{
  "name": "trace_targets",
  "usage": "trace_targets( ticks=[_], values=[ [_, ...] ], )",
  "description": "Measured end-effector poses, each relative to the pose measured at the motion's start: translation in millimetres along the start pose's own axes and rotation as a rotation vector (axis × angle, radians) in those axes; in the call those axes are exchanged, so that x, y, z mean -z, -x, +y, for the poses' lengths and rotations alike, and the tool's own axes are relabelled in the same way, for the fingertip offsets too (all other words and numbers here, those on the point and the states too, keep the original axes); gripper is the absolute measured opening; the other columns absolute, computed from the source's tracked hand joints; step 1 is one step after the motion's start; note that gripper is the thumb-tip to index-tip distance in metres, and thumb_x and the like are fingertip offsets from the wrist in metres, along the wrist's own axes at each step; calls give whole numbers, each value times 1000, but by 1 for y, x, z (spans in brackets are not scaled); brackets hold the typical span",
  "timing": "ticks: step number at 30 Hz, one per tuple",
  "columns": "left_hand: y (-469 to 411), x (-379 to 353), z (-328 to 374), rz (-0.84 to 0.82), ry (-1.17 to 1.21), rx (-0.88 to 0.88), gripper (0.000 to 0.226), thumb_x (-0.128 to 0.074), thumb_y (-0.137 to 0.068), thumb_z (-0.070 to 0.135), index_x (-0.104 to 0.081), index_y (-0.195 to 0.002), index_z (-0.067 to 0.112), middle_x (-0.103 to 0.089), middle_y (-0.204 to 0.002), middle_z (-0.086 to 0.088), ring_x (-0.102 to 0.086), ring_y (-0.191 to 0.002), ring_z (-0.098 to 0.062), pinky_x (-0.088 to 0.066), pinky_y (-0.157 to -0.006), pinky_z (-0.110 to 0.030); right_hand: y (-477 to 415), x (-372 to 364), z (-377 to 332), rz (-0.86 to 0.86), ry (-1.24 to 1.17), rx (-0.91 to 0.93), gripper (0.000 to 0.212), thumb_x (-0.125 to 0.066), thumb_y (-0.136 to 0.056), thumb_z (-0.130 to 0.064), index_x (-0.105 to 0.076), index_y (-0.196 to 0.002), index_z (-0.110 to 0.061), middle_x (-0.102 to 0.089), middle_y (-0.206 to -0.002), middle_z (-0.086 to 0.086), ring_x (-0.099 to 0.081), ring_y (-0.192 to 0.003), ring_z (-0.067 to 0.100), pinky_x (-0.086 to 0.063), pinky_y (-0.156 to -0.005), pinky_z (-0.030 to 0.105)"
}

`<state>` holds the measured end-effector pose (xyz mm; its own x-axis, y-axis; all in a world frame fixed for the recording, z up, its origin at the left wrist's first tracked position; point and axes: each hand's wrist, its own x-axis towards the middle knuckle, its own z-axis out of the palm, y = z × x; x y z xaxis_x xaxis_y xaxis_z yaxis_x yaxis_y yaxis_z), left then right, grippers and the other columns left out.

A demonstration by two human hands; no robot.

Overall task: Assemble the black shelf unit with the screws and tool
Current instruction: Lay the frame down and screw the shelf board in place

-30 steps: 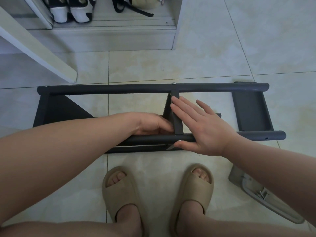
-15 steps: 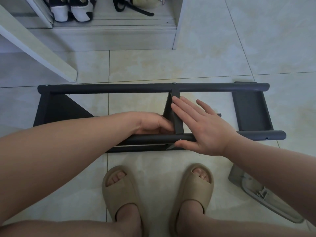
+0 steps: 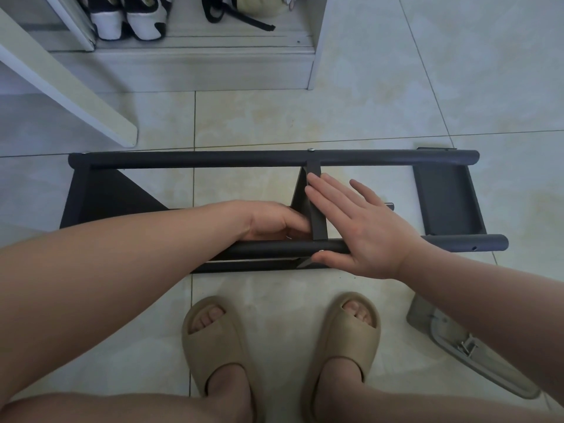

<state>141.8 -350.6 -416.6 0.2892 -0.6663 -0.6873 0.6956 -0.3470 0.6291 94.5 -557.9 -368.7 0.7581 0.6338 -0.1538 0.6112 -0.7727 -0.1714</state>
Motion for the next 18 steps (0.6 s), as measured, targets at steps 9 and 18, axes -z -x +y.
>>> trace_targets(
  ticks=[9, 18],
  values=[
    [-2, 4, -2, -71, 55, 9, 25, -51, -89, 2, -75, -96, 6, -66, -103, -20, -62, -94, -32, -43, -103, -49, 1, -1, 0, 15, -5, 4, 96, -30, -92, -76, -14, -162, -13, -1, -170, 0, 1, -157, 16, -15, -126, 51],
    [2, 1, 2, -107, 92, 41, 27, -57, -77, 12, -72, -98, 7, -71, -91, -12, -65, -82, -24, -51, -81, -34, 1, 2, -1, -24, 1, -3, 97, -27, -91, -78, -9, -163, -14, 4, -170, -2, 6, -156, 14, -11, -126, 49]
  ],
)
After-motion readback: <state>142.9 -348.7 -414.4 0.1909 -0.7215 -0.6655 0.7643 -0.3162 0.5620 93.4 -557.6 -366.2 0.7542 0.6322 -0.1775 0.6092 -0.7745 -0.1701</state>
